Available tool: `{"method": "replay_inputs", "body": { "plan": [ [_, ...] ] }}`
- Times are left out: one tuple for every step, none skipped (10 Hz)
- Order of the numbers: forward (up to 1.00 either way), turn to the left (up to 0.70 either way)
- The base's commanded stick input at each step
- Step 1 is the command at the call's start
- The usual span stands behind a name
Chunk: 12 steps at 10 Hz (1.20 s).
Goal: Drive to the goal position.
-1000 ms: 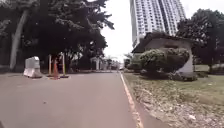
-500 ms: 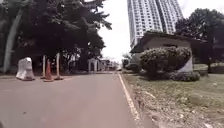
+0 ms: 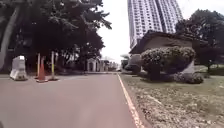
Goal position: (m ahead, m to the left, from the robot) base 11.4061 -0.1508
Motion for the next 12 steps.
{"method": "replay_inputs", "body": {
  "plan": [
    [0.7, 0.0],
    [0.7, 0.0],
    [0.7, 0.0],
    [0.7, 0.0],
    [0.7, 0.0],
    [0.7, 0.0],
    [0.7, 0.0],
    [0.7, 0.0],
    [0.7, 0.0],
    [0.7, 0.0],
    [0.7, 0.0],
    [0.7, 0.0]
  ]
}}
